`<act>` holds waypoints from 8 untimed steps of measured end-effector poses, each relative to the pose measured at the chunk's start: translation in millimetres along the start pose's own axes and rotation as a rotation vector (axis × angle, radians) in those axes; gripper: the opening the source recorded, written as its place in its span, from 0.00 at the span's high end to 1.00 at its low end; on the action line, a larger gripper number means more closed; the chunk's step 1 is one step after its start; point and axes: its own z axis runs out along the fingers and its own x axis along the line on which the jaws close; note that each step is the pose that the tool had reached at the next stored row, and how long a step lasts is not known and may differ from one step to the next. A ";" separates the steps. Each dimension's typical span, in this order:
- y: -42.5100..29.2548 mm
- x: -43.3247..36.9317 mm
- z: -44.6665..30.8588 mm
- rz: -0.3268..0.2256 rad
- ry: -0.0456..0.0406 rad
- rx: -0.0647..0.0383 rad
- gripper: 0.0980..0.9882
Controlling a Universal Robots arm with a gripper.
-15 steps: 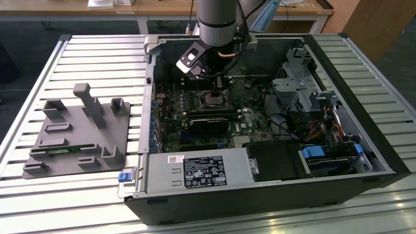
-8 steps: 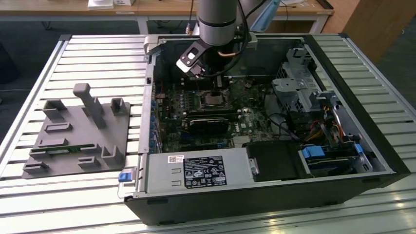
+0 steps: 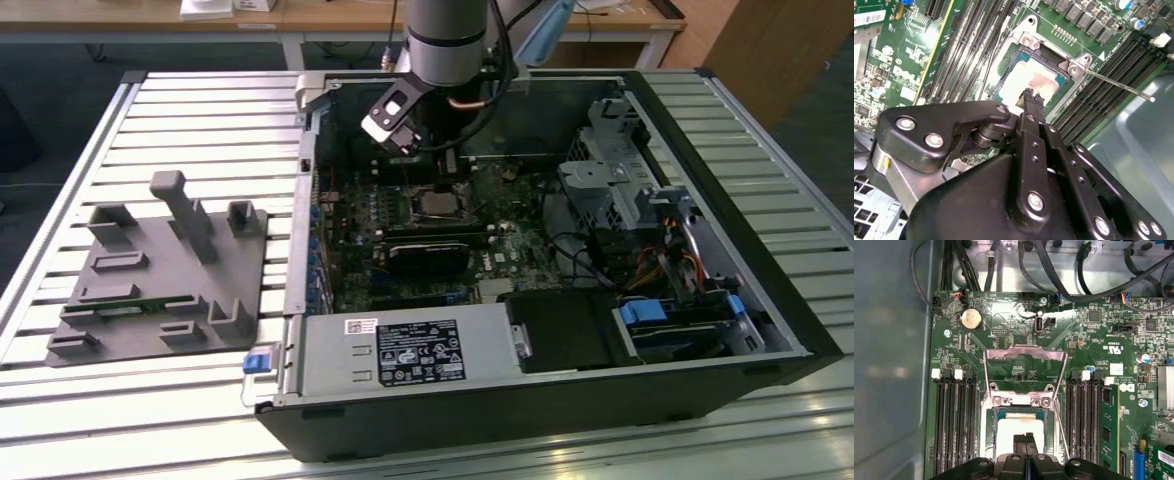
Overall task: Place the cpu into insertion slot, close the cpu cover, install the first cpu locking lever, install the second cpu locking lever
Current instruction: 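Close the cpu cover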
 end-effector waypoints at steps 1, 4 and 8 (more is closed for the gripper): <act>0.1 0.0 -2.4 0.000 -0.0002 0.000 0.99; 0.8 0.0 -12.9 0.000 0.0000 0.000 0.99; 1.7 0.0 -26.7 0.000 0.0004 0.000 0.99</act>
